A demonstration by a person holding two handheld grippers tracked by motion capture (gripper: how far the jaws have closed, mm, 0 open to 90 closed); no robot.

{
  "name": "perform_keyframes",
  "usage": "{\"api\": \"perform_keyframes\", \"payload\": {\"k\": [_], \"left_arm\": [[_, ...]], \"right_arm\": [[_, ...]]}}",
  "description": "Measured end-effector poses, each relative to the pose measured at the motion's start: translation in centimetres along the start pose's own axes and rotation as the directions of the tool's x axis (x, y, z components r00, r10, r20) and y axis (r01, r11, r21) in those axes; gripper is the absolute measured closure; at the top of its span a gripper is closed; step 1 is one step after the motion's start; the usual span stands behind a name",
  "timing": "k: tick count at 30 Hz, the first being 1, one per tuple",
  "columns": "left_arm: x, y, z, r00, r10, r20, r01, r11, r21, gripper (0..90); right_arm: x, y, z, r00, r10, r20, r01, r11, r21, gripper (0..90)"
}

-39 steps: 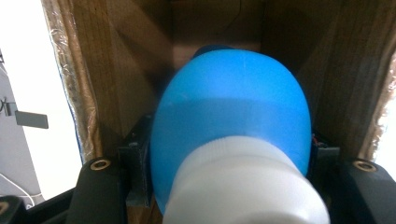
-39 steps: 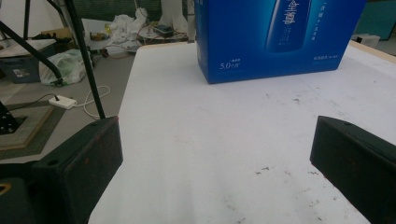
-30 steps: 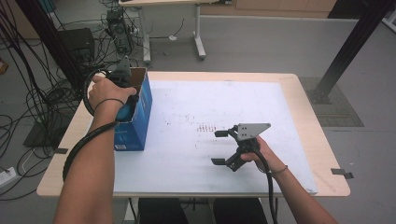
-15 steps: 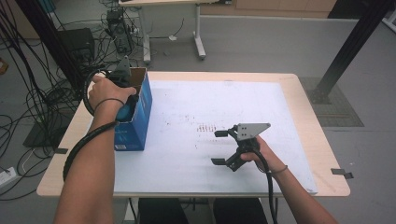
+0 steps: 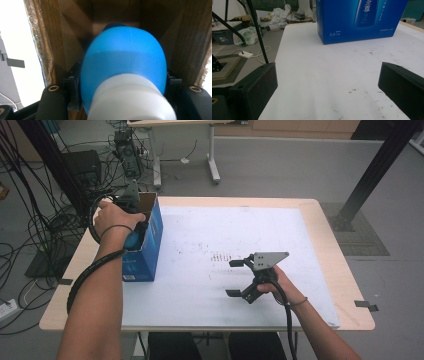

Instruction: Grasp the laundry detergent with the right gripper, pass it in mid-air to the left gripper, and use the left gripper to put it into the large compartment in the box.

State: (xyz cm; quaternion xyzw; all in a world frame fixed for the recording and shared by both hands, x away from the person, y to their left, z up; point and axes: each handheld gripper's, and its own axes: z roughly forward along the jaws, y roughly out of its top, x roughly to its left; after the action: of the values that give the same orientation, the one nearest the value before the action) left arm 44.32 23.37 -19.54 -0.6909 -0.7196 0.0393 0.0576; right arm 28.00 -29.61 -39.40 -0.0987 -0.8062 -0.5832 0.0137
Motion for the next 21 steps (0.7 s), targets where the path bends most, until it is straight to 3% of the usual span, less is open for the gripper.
{"api": "perform_keyframes", "payload": {"k": [8,21], "left_arm": [[0.04,0.2,0.0,1.0,-0.002,-0.002,0.002,1.0,0.004,37.0],[0.62,-0.37,-0.59,0.9998,-0.015,0.011,0.015,0.9995,-0.028,35.5]], "right_arm": [[-0.09,-0.01,0.16,1.0,0.003,-0.002,-0.003,1.0,-0.001,2.3],[-0.11,0.06,0.27,1.0,0.003,-0.001,-0.003,1.0,0.006,2.3]]}}
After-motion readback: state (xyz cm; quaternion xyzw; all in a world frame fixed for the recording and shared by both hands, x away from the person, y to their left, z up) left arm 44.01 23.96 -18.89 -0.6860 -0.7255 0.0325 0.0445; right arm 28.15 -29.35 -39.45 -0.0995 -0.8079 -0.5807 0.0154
